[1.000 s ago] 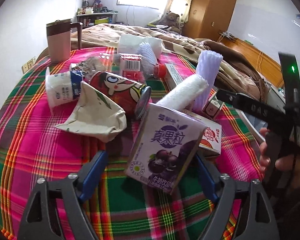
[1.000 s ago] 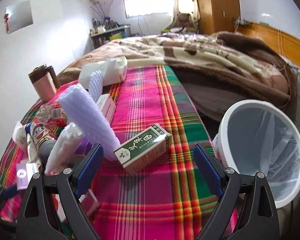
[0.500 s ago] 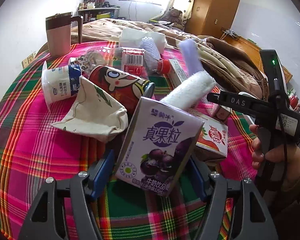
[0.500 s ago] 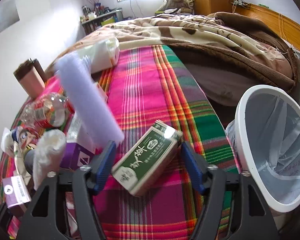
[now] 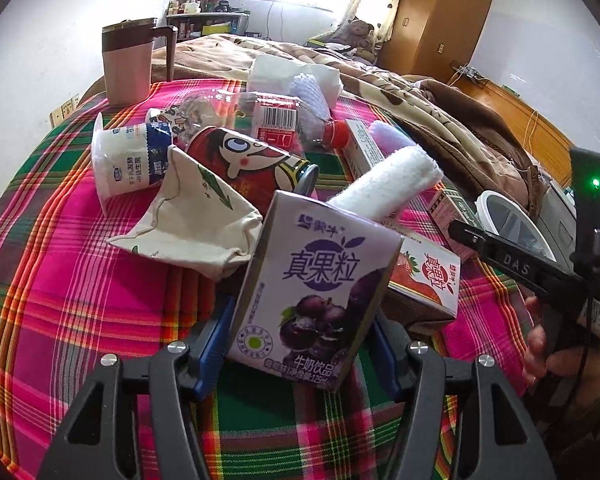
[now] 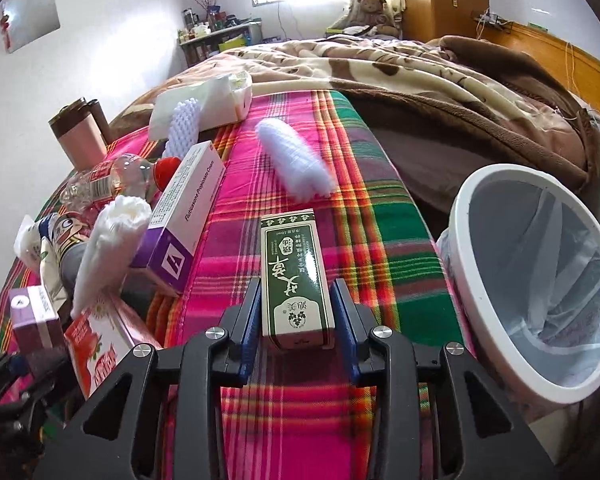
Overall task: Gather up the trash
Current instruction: 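Carry the purple carton and green box over the white wastebasket with both tools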
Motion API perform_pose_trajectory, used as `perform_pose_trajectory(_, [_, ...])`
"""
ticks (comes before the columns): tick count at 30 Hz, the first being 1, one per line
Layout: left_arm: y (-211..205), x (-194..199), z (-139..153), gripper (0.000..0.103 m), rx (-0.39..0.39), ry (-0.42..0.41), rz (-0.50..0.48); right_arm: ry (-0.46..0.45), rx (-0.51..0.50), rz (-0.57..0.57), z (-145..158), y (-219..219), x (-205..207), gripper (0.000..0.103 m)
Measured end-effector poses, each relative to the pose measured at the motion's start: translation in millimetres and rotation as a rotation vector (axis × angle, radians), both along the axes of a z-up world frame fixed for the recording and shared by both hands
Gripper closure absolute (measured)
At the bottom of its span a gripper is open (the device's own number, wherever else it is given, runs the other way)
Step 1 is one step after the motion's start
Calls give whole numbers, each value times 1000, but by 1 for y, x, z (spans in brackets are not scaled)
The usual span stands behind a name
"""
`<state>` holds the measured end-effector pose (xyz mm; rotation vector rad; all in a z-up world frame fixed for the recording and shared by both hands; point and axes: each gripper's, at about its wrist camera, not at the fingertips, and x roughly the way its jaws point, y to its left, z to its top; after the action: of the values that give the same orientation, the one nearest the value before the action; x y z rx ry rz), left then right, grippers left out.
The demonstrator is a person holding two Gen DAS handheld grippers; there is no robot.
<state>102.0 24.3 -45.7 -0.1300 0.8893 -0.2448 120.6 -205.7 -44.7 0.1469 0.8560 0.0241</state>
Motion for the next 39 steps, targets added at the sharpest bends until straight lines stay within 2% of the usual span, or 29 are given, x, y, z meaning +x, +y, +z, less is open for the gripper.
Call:
perform_pose_trajectory(7, [-1,-4,5,47,5,-15,5,-70,37,66,14,1,-13,69])
perform_pose_trajectory(21, [-9,-18,21,47,15,-73,10,-168,75,65,34,-8,-38,69])
perform_pose_trajectory(29, [-36,-20,44,47,17,-134,-39,-238,79,37,54,-26,-53,69])
perform_pose_trajectory(39, [-93,-11,60,47,12,-165,-148,-261,72,-48,60,-63,-59,69])
